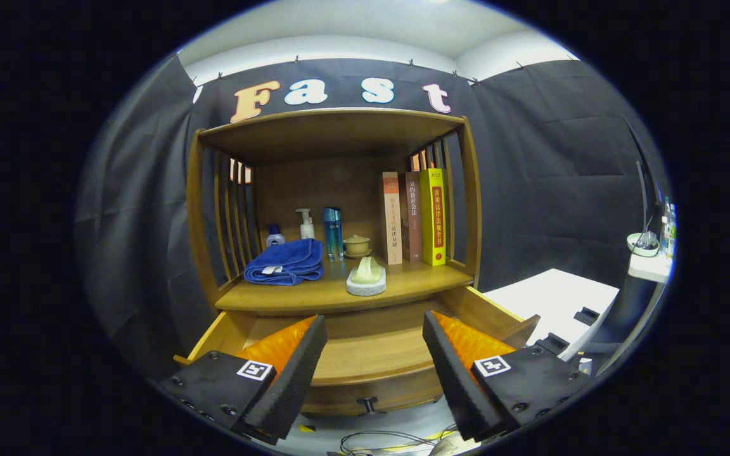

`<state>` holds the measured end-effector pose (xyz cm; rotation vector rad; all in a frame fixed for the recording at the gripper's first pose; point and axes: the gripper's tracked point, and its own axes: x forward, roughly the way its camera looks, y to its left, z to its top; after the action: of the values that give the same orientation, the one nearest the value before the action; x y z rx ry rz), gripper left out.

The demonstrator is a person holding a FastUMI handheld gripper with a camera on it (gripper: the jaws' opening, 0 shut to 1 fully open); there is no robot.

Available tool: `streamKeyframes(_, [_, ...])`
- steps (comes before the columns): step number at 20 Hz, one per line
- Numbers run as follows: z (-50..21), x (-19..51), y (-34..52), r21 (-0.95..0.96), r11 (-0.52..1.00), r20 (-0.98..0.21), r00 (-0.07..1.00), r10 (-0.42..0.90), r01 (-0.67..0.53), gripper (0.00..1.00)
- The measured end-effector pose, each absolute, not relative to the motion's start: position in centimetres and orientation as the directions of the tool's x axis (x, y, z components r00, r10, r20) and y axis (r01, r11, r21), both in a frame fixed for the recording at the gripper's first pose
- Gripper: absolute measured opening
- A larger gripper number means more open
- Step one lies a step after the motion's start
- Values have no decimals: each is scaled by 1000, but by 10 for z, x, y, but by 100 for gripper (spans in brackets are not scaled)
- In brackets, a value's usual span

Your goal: Pull open the drawer, take out the items inside it, and place them on the countertop above the cabinet.

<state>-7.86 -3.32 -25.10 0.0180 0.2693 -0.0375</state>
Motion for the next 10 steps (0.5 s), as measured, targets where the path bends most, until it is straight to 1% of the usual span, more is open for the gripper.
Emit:
streamKeyframes(5, [-269, -103, -23, -61, 998, -221, 975, -9, -4, 100])
streamKeyframes(10, [-307, -119, -16, -108, 994, -266, 964, 3, -33, 99])
